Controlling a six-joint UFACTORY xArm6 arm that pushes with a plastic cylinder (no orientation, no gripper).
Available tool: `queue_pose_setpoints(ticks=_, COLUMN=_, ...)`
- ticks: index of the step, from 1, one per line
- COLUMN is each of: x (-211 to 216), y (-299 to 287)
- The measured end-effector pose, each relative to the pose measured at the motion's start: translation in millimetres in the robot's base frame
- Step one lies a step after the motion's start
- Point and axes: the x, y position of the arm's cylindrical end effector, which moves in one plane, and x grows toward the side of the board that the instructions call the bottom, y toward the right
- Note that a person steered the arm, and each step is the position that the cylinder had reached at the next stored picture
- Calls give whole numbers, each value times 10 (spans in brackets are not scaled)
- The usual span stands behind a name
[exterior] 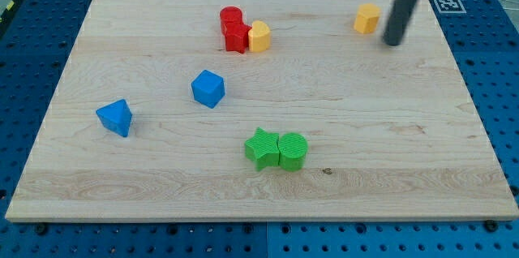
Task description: Push the yellow hexagon into the yellow heart
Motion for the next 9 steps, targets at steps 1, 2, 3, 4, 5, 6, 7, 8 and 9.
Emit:
queue_pose_setpoints(ticks=1, x=-383, y=513)
queue_pose_setpoints(ticks=2, x=-501, y=362)
queue_pose_setpoints(ticks=3, x=-472, y=-78)
queue_pose_setpoints(ticks=4, x=-456, y=-591)
queue_pose_setpoints(ticks=5, x=-456, y=-1098)
queue_pose_setpoints(ticks=6, x=-457, y=-1590)
queue_pose_setpoints(ticks=7, x=-552, y=-1753)
queue_pose_setpoints(ticks=8, x=-844, y=-1858)
queue_pose_setpoints(ticks=9, x=-795, y=-2308)
